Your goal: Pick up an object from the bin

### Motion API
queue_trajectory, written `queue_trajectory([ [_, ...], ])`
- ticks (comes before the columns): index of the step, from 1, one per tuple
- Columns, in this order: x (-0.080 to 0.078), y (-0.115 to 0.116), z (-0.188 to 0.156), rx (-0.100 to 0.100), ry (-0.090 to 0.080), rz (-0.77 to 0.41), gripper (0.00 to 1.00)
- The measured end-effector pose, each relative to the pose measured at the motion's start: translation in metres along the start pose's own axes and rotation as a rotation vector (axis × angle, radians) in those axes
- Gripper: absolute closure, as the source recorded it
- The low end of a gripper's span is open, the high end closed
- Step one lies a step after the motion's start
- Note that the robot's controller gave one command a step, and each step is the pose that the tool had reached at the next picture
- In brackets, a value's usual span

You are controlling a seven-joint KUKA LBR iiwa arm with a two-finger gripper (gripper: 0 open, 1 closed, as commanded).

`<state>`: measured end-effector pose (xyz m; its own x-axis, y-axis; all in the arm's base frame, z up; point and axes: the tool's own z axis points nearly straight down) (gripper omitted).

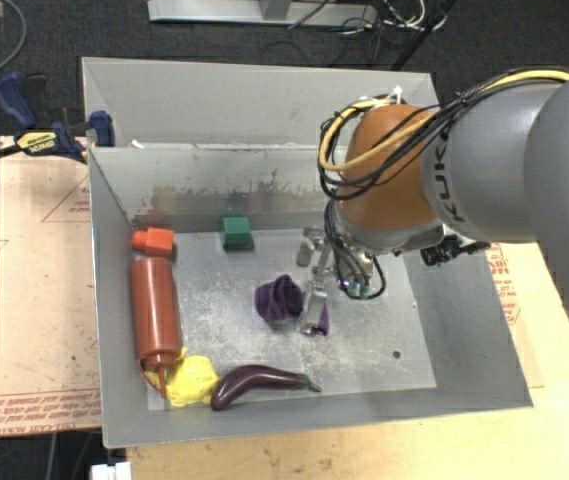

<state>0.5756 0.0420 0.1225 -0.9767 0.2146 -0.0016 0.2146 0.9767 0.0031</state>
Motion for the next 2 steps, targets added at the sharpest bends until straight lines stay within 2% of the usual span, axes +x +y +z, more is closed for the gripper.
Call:
queue_trajectory([
  [1, 0.003, -0.001, 0.030, 0.002, 0.003, 0.096, 0.00],
  [2, 0.018, -0.005, 0.052, -0.002, -0.002, 0.072, 1.00],
])
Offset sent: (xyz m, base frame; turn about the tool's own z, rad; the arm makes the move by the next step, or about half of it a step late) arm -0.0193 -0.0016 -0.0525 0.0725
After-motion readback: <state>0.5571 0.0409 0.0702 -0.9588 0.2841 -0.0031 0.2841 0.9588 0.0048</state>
